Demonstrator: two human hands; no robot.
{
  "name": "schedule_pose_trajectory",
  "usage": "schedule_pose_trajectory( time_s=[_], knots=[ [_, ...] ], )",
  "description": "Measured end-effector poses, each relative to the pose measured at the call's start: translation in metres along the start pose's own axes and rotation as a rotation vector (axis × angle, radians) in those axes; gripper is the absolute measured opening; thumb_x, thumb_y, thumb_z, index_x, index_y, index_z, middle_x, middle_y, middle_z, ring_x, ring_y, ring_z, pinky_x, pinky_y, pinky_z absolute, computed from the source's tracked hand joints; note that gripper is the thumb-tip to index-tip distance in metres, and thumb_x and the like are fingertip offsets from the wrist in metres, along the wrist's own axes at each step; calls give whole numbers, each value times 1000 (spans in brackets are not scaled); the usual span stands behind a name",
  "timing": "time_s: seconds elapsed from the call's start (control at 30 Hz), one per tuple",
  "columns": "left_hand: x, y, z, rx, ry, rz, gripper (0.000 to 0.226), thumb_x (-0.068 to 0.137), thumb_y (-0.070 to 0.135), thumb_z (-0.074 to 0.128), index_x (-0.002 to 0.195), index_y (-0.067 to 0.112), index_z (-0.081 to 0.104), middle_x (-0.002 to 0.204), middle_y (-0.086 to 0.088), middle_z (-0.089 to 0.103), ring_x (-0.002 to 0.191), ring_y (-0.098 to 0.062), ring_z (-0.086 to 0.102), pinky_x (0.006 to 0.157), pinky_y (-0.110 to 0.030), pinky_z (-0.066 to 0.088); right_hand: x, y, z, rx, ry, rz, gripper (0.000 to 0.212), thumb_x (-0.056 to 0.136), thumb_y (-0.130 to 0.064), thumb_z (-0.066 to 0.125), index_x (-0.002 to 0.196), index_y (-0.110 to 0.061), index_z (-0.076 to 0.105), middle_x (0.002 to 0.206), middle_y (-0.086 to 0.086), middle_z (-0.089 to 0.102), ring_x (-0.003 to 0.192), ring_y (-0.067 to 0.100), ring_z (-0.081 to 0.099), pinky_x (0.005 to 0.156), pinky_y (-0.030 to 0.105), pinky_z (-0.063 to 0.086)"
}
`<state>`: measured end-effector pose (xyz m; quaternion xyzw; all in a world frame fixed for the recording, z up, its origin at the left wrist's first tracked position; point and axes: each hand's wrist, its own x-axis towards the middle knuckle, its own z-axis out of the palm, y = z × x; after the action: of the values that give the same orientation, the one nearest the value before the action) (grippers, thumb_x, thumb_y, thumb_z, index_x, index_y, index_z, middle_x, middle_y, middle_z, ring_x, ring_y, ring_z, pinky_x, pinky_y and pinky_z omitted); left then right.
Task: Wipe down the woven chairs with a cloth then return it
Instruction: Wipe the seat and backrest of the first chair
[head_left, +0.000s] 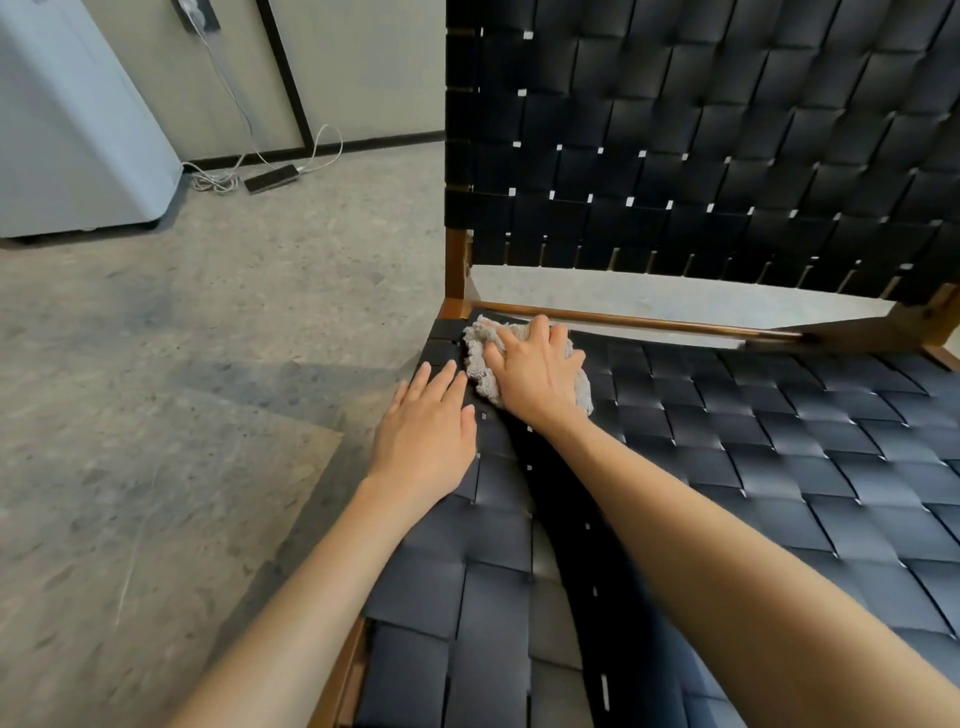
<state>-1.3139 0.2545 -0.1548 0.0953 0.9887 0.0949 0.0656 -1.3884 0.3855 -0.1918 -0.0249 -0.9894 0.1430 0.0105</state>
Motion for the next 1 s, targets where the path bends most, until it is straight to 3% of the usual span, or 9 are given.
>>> schedule_pose_trajectory(
  time_s=[0.17,0.33,0.4,0.5,0.57,0.7,0.9,1.0],
  knots=[
    [2,3,5,21,49,-8,51,102,33,21,151,19,15,159,4,9,147,-15,2,117,-32,3,42,8,8,6,20,11,42,101,-44,25,132,-31,49,131,9,40,123,30,31,95,51,30],
    [0,5,4,26,72,-22,51,102,33,22,151,20,16,159,5,10,146,-14,3,117,-31,3,53,-1,9,23,90,143,45,98,-43,25,124,-24,56,128,9,44,121,30,34,97,52,29],
    [-1,6,3,30,73,-21,52,102,33,23,151,20,17,159,5,11,147,-15,4,117,-31,4,44,-3,5,81,35,100,47,97,-51,24,130,-31,52,134,7,42,124,34,30,100,56,26],
    [-1,8,3,28,74,-32,52,101,32,24,151,18,18,159,3,13,147,-16,5,118,-33,5,24,4,3,97,-20,-129,53,90,-70,29,139,-53,30,146,0,35,128,39,26,101,60,25],
    [-1,9,3,45,66,-34,52,102,33,23,151,18,17,159,3,11,147,-16,4,118,-33,5,21,12,4,55,-13,-165,54,88,-73,29,139,-55,28,151,-4,30,130,38,25,103,61,25],
    [-4,9,2,55,62,-29,50,102,32,21,151,20,17,159,3,10,147,-16,4,118,-34,6,29,21,2,-7,-8,-81,51,94,-64,27,138,-43,41,147,-2,38,129,33,28,101,58,26],
    [-6,8,1,29,64,-31,49,102,32,23,150,22,21,158,3,14,146,-16,7,117,-33,8,33,55,-6,-48,-20,118,55,95,-62,24,141,-36,40,144,3,40,130,36,27,100,56,26],
    [-7,9,0,25,71,-28,49,102,31,24,150,21,23,158,3,17,146,-17,9,117,-33,10,28,59,-12,-49,-24,112,54,96,-61,25,141,-35,42,143,3,43,127,36,31,97,52,30]
  ],
)
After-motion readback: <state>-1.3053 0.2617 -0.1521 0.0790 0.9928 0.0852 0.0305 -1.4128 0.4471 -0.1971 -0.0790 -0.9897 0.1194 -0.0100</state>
